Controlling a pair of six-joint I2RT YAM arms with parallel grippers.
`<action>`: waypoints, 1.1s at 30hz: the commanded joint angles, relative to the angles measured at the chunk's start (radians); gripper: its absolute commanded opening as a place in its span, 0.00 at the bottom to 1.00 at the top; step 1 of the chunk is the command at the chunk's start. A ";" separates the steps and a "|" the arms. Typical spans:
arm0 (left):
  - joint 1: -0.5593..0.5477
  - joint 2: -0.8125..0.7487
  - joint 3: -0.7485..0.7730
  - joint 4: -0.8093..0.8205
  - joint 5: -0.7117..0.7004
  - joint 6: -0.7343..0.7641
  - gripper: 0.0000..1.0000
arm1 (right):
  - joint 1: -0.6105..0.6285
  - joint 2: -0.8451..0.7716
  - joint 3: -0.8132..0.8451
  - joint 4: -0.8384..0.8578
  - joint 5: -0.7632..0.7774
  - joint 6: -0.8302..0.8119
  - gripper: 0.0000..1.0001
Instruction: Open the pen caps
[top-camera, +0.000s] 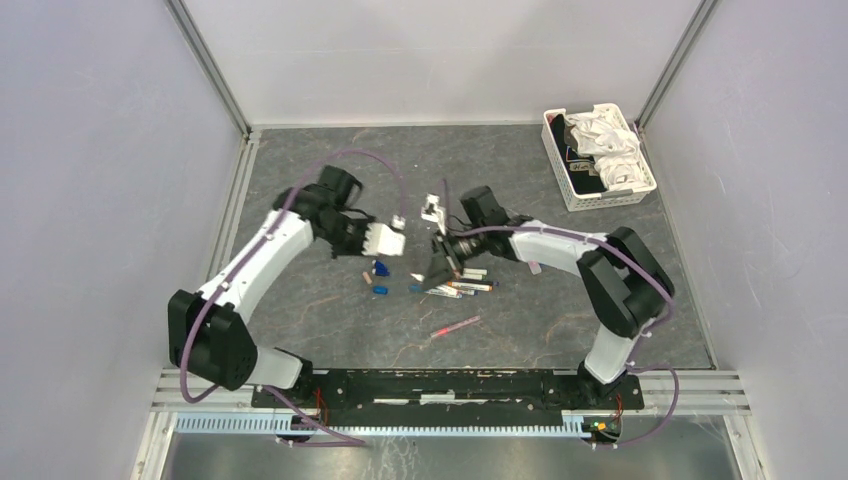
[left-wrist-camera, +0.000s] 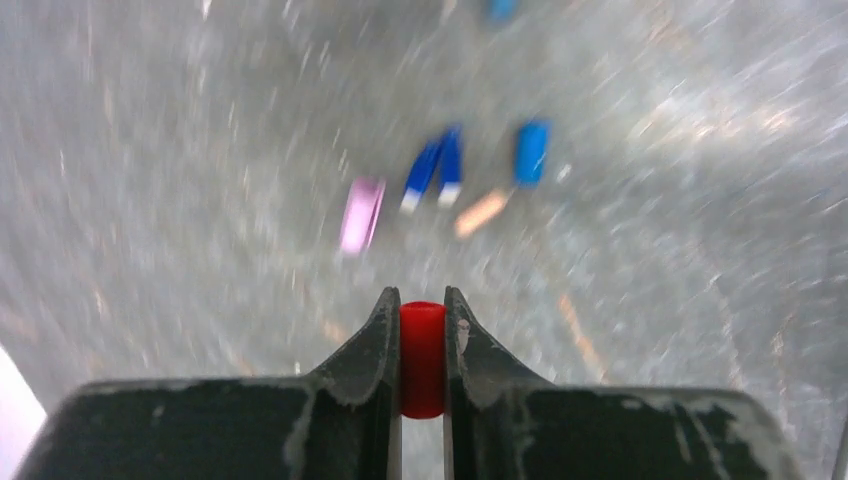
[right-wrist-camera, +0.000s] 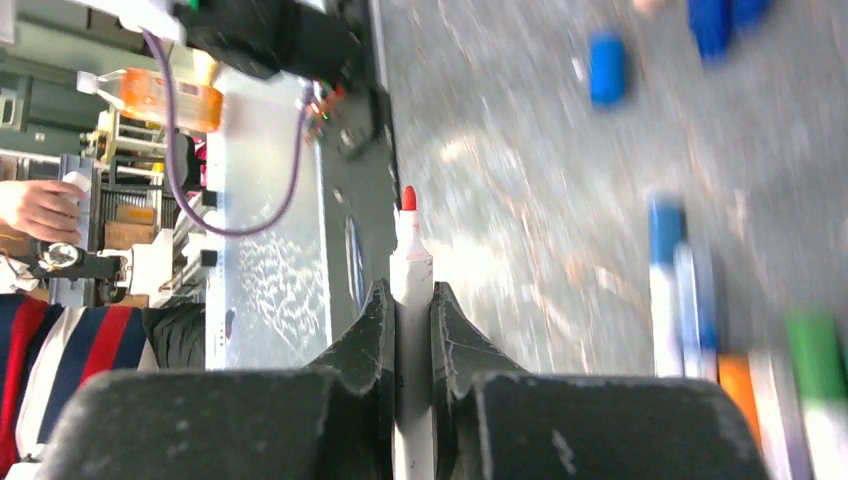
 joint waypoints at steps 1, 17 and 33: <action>0.227 0.060 0.130 -0.036 -0.102 0.174 0.02 | -0.079 -0.130 -0.216 0.023 0.048 -0.010 0.00; -0.012 0.214 0.039 0.233 0.034 -0.252 0.07 | -0.363 -0.325 -0.102 -0.223 0.782 -0.067 0.00; -0.014 0.407 0.034 0.358 -0.095 -0.388 0.26 | -0.448 -0.192 -0.136 -0.134 1.178 -0.116 0.00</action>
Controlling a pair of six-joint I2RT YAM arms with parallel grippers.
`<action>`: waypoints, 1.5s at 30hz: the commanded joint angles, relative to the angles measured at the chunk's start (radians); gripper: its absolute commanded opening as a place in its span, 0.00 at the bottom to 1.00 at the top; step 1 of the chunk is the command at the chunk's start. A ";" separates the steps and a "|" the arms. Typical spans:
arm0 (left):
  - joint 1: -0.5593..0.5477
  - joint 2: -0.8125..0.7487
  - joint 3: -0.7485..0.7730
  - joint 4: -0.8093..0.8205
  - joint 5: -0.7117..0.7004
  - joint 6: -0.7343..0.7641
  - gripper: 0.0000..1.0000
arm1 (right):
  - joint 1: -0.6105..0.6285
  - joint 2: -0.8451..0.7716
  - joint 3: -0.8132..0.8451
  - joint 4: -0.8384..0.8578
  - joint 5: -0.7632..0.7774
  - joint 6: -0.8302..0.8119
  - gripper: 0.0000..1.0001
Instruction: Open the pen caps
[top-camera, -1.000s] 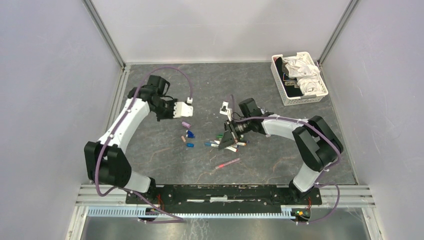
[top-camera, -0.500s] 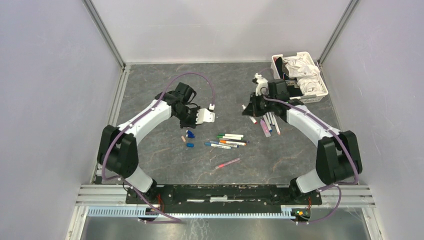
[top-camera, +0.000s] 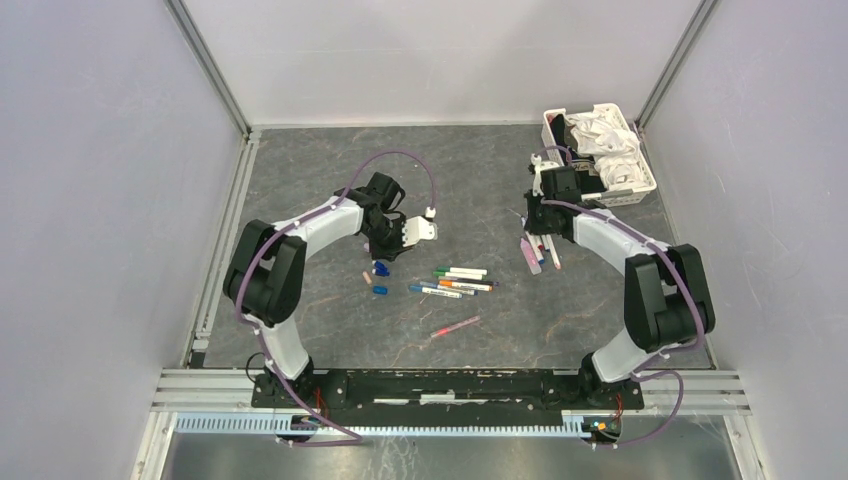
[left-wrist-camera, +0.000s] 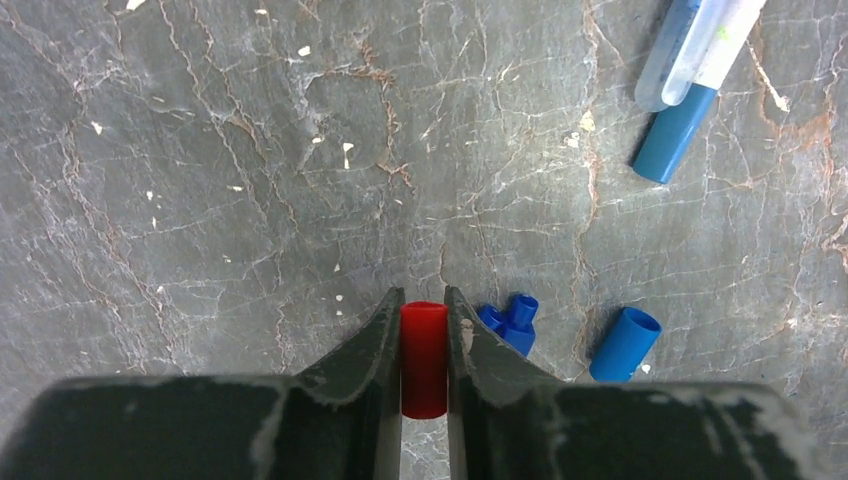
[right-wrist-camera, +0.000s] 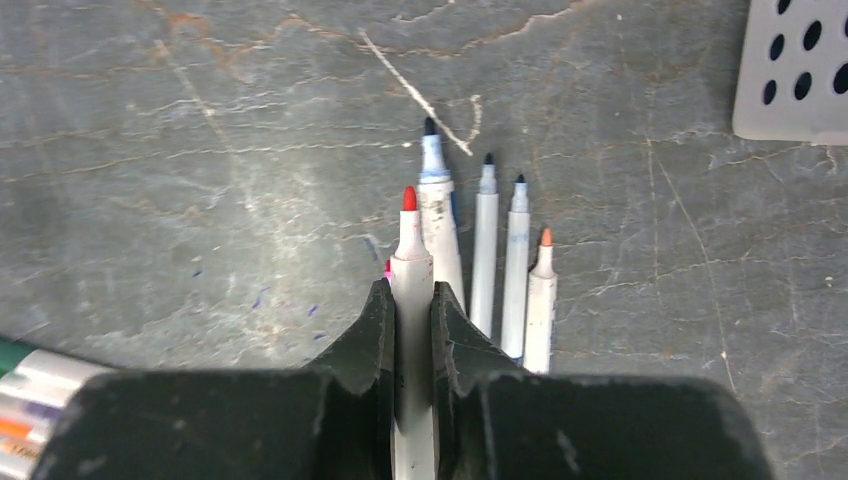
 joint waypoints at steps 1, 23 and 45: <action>0.001 -0.012 -0.004 0.039 -0.012 -0.063 0.29 | -0.007 0.051 0.023 0.053 0.113 -0.019 0.00; 0.010 -0.303 0.335 -0.190 -0.004 -0.229 1.00 | -0.010 0.092 0.031 0.068 0.154 -0.050 0.37; 0.016 -0.439 0.251 -0.303 0.072 -0.277 1.00 | 0.347 0.006 -0.017 0.019 -0.141 -0.263 0.38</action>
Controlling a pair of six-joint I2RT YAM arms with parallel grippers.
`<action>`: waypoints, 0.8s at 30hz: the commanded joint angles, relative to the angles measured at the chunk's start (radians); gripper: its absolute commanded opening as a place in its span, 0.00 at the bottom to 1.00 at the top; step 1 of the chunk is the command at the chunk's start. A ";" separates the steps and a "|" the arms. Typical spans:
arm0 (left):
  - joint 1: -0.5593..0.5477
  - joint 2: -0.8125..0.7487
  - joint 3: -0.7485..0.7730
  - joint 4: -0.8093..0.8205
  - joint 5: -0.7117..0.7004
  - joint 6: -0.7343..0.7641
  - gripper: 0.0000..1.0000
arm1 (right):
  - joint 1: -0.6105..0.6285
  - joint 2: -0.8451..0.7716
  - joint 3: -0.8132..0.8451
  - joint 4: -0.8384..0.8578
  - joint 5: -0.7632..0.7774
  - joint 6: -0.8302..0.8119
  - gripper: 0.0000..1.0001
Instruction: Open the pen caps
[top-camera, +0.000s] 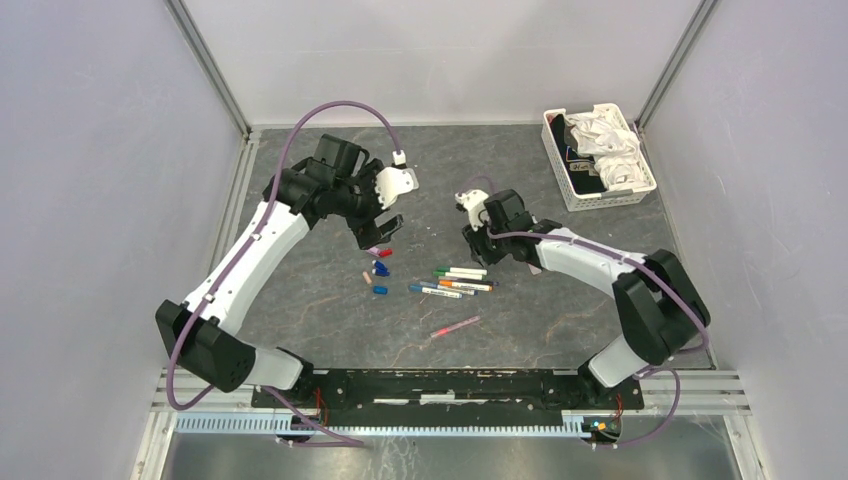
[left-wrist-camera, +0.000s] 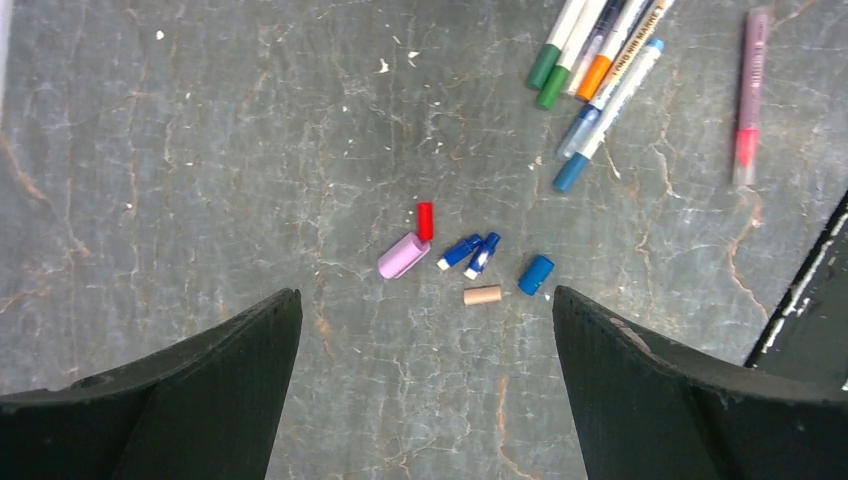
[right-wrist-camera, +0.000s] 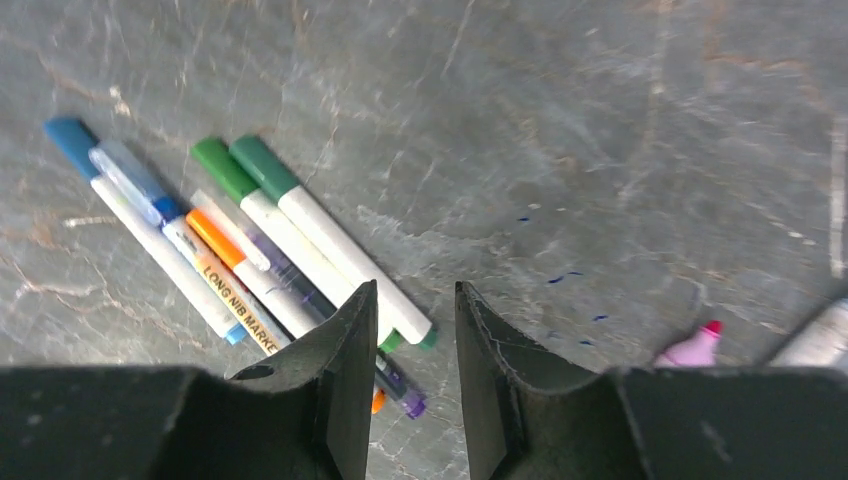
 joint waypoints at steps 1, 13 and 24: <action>0.003 -0.032 0.016 -0.057 0.074 0.014 1.00 | 0.025 0.057 0.027 -0.015 -0.059 -0.084 0.38; 0.004 -0.061 -0.021 -0.155 0.127 0.073 1.00 | 0.056 0.156 0.021 0.007 -0.071 -0.100 0.35; 0.003 -0.049 -0.015 -0.177 0.093 0.098 1.00 | 0.055 0.215 0.007 0.037 -0.078 -0.097 0.33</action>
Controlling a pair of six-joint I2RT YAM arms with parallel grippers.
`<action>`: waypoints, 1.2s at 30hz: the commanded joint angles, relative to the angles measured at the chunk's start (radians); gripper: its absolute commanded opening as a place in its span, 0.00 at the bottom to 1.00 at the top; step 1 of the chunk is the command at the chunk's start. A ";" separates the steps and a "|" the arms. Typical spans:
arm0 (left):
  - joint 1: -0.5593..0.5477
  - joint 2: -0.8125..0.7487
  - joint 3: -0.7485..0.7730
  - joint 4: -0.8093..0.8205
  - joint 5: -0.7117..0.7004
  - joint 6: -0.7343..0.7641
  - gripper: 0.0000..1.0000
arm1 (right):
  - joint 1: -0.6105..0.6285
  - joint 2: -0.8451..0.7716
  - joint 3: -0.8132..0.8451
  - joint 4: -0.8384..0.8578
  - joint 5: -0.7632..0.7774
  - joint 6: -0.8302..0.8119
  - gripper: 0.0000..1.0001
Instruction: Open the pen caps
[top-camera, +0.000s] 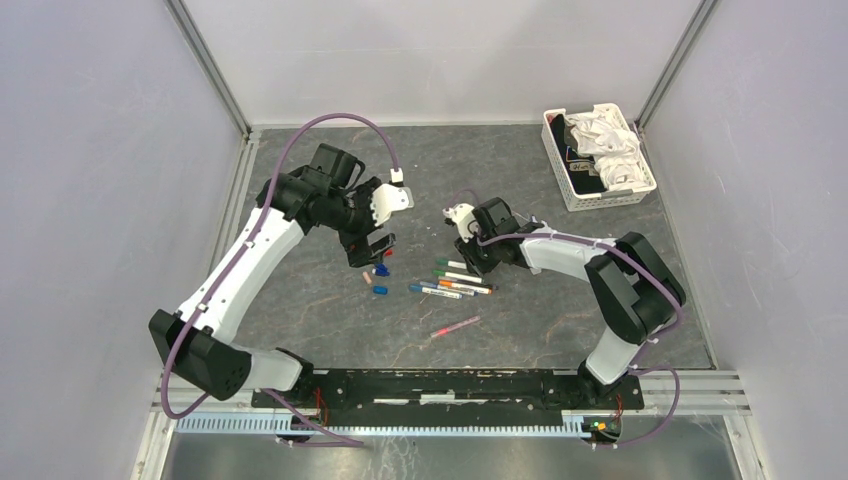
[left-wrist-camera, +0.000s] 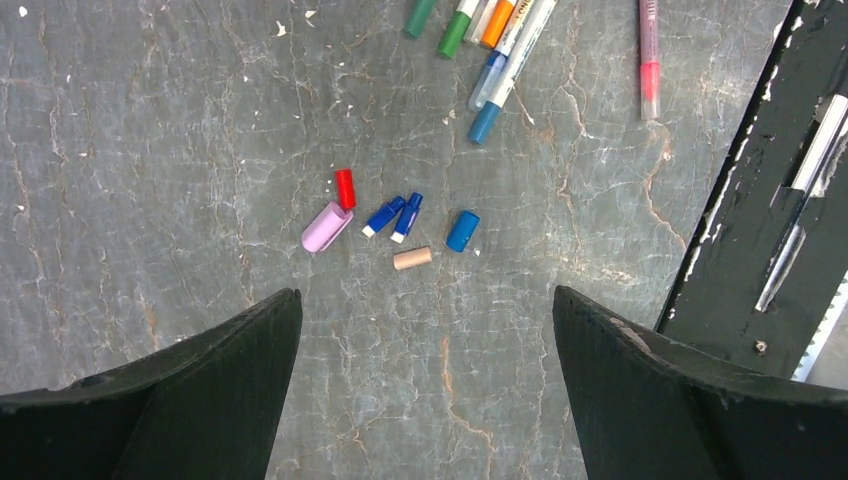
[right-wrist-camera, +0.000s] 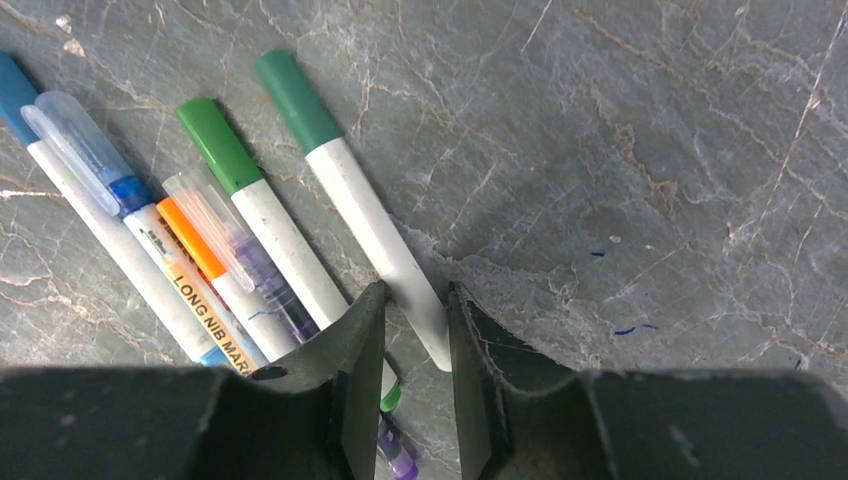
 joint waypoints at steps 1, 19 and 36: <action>0.003 -0.006 0.005 -0.008 0.011 0.043 1.00 | 0.004 0.052 0.005 0.024 -0.013 -0.010 0.31; 0.003 -0.003 -0.140 0.078 0.075 0.266 1.00 | -0.007 -0.094 0.179 -0.079 -0.394 0.080 0.00; -0.092 -0.030 -0.180 0.031 0.169 0.446 0.89 | 0.037 -0.056 0.202 -0.052 -0.904 0.229 0.00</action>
